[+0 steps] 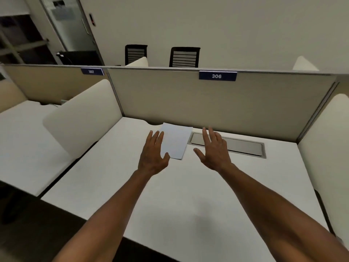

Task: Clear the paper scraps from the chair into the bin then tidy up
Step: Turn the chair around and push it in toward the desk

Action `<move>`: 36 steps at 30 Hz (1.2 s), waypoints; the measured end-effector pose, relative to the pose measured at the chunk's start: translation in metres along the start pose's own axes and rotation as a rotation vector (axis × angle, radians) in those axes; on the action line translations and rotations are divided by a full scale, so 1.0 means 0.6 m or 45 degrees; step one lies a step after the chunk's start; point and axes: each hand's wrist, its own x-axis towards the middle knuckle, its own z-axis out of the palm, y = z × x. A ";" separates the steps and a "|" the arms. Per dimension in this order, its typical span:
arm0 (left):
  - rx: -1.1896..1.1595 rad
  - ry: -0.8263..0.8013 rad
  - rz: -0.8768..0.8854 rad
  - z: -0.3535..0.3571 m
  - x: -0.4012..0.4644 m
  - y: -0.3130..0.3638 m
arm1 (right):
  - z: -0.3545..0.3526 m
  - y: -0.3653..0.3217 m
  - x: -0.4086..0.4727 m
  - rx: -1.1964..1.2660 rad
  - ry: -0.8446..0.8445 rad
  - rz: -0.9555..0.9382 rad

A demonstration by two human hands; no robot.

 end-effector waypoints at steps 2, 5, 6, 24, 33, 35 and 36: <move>0.035 0.040 0.015 -0.036 -0.058 0.053 | -0.053 -0.003 -0.056 0.025 0.045 -0.049; 0.071 0.092 0.069 -0.083 -0.125 0.125 | -0.117 -0.006 -0.127 0.011 0.098 -0.127; 0.079 0.115 0.081 -0.098 -0.143 0.146 | -0.137 -0.008 -0.146 0.002 0.110 -0.146; 0.267 0.266 0.173 -0.311 -0.447 0.345 | -0.344 -0.024 -0.482 0.023 0.300 -0.207; 0.294 0.264 0.116 -0.385 -0.786 0.396 | -0.393 -0.111 -0.779 0.156 0.309 -0.169; 0.323 0.228 0.090 -0.407 -0.853 0.397 | -0.405 -0.141 -0.842 0.223 0.286 -0.137; 0.347 0.208 0.088 -0.419 -0.883 0.397 | -0.410 -0.155 -0.873 0.258 0.281 -0.137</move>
